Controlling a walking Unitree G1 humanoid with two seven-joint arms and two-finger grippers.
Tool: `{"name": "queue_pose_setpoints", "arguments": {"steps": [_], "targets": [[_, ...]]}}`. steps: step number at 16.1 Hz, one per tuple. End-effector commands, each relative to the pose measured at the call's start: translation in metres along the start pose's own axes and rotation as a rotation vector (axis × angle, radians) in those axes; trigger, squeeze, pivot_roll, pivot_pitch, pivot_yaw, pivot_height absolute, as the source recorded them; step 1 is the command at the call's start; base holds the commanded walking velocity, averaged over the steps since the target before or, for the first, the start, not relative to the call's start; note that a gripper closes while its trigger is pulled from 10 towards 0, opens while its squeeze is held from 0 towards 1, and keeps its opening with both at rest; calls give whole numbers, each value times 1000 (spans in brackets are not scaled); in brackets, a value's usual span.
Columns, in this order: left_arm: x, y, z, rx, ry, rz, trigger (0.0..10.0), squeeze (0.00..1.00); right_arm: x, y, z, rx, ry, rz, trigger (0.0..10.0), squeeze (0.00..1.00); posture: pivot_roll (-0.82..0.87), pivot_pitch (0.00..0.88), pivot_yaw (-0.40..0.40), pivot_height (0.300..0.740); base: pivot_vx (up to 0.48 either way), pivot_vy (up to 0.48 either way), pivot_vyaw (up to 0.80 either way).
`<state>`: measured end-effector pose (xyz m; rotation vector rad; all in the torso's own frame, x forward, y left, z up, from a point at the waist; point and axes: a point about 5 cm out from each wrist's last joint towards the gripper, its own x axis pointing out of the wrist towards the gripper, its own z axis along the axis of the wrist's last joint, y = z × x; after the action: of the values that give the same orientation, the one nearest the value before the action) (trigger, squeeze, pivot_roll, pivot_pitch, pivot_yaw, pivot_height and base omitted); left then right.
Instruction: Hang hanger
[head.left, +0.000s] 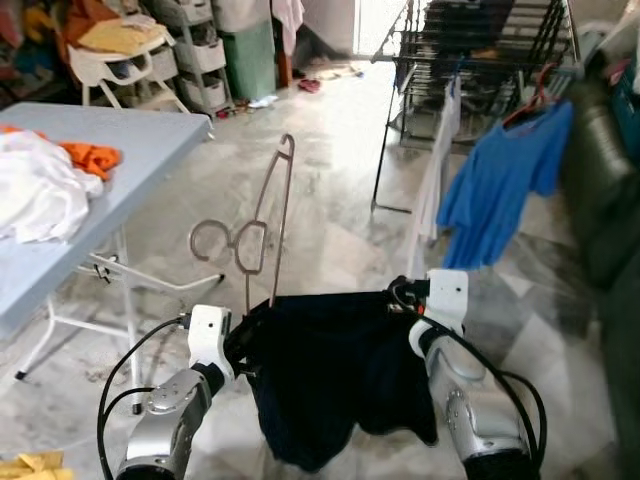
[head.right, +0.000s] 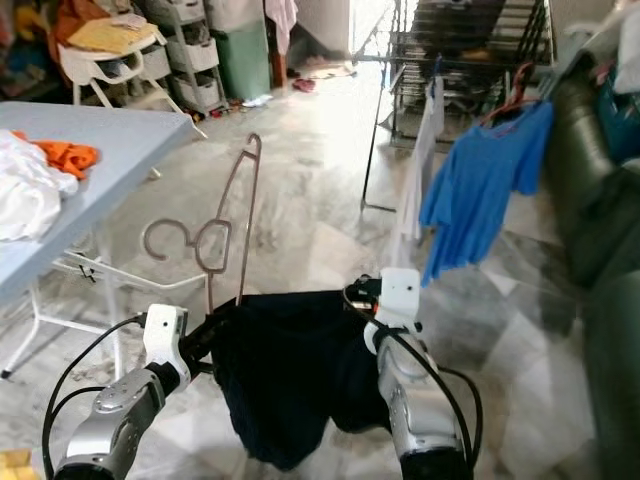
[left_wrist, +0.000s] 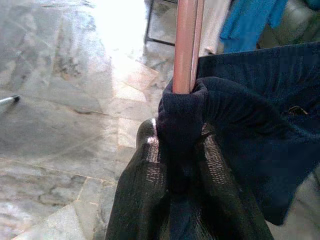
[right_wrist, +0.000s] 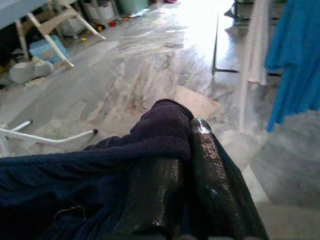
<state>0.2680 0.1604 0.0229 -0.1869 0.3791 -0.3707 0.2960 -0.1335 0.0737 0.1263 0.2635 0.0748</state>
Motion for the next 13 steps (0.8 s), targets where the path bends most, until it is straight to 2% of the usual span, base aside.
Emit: {"name": "queue_pose_setpoints", "arguments": {"steps": [1, 10, 13], "targets": [[0, 4, 7, 2, -35, 4, 10000, 0, 2, -1, 7, -5, -31, -10, 10000, 0, -151, 0, 64, 740, 0, 315, -625], [6, -2, 5, -10, -48, -5, 10000, 0, 3, 6, 12, -26, -56, 29, 10000, 0, -156, 0, 62, 740, 0, 408, -604], [6, -5, 3, 10, -51, 0, 10000, 0, 3, 6, 14, -31, -66, 35, 10000, 0, -156, 0, 61, 740, 0, 0, 0]]}}
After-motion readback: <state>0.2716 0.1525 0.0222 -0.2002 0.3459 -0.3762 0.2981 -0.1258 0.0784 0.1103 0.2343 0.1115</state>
